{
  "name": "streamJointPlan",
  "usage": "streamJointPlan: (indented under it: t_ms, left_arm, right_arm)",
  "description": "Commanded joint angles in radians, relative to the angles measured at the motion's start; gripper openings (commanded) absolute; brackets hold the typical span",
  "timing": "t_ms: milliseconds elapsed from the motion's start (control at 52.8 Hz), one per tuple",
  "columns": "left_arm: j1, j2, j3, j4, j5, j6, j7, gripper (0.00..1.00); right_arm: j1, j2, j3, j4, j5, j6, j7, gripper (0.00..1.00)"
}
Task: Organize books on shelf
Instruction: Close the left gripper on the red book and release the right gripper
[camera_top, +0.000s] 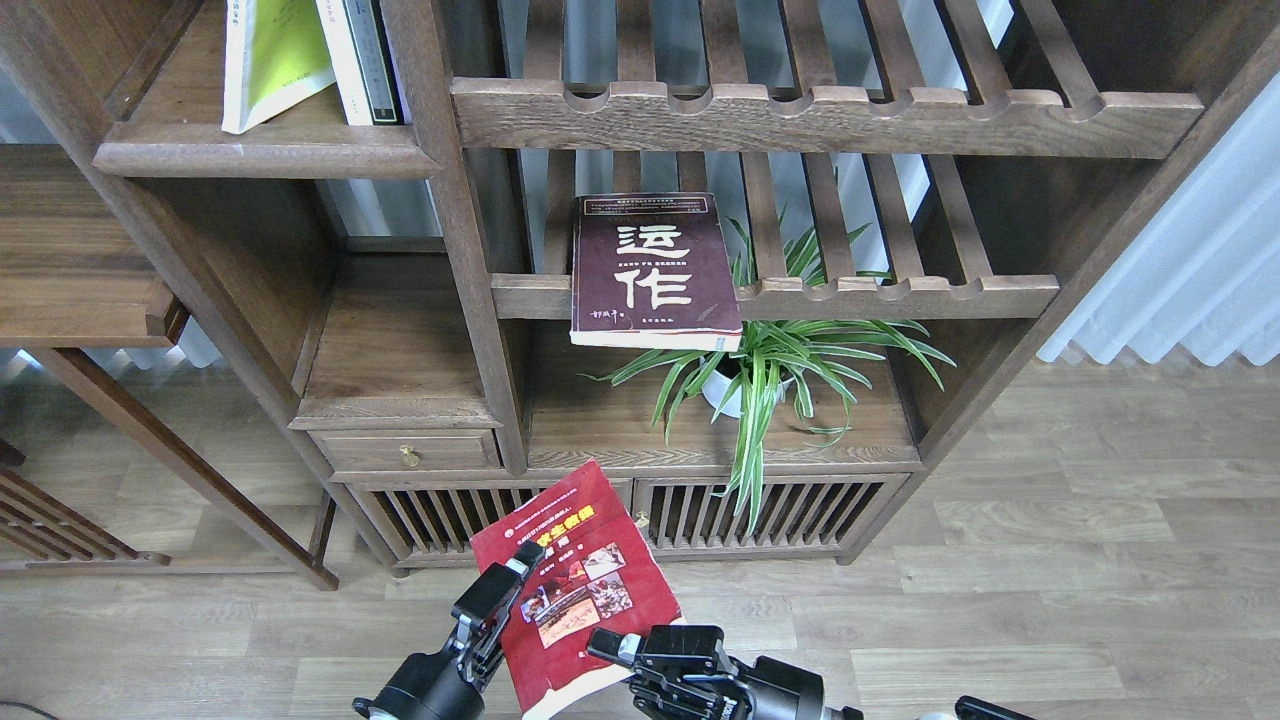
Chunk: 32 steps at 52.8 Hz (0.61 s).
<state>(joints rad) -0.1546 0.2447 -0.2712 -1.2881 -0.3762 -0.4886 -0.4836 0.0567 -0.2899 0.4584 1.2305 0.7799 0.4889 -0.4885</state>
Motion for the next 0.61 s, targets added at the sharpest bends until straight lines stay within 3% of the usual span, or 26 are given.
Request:
streamJointPlan:
  t_ms: [0, 57, 95, 133, 492, 587]
  left_arm:
    - [0.000, 0.013, -0.003, 0.001, 0.008, 0.000, 0.006, 0.05]
    - [0.000, 0.022, -0.020, 0.001, 0.025, 0.000, 0.006, 0.04]
    - [0.000, 0.028, -0.028, 0.001, 0.037, 0.000, 0.006, 0.03]
    - [0.000, 0.039, -0.036, 0.003, 0.049, 0.000, 0.006, 0.04]
    - [-0.010, 0.110, -0.177, 0.024, 0.111, 0.000, 0.011, 0.04]
    - [0.009, 0.189, -0.215, 0.033, 0.164, 0.000, 0.010, 0.04]
  right_arm:
    - [0.000, 0.000, 0.009, -0.002, -0.002, 0.000, 0.000, 0.21]
    - [0.000, 0.006, 0.012, -0.006, -0.016, 0.000, 0.000, 0.41]
    - [0.003, 0.014, 0.014, -0.011, -0.048, 0.000, 0.000, 0.73]
    - [0.006, 0.018, 0.020, -0.020, -0.092, 0.000, 0.000, 0.95]
    - [-0.038, 0.038, 0.193, -0.111, -0.197, 0.000, 0.000, 0.99]
    - [-0.040, 0.055, 0.250, -0.154, -0.209, 0.000, 0.000, 0.99]
